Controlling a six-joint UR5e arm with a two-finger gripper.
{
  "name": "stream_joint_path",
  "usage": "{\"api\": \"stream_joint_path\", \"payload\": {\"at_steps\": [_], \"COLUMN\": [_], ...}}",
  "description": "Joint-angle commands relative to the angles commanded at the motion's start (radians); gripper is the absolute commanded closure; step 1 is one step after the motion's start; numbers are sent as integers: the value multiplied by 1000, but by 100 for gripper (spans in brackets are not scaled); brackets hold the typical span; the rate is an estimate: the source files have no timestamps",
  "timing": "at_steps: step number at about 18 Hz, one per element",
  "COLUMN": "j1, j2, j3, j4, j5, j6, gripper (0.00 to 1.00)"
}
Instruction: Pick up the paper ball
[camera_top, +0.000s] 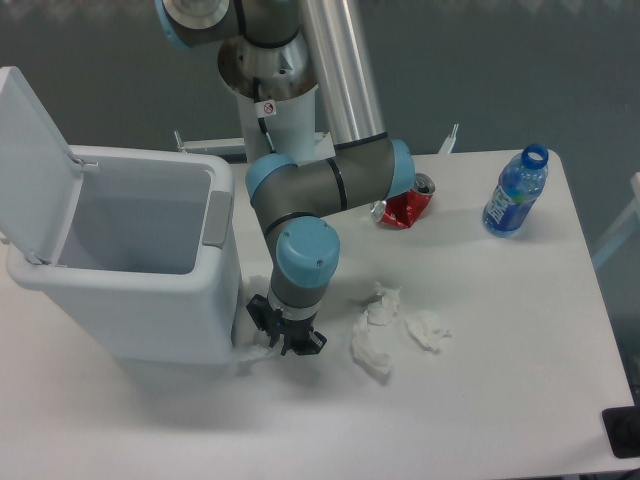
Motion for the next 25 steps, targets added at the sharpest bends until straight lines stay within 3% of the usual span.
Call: {"api": "stream_joint_path", "payload": {"at_steps": [5,6,7,8,12,14,20,25], "j1": [29,31,34,34,31,25,2,-5], "j2": [6,6,6,6,8,20,29,20], "j3": [41,41,43,43,28,-6,-60,-54], "j4": [-3,-3,-3,-3,-3,-5,-2,2], "j5": [2,2,2,2,2,9,95,97], "j6": [-3,-5,-3,0,6,6,3,-5], "gripper": [75,85,86,83,22,1,0,2]}}
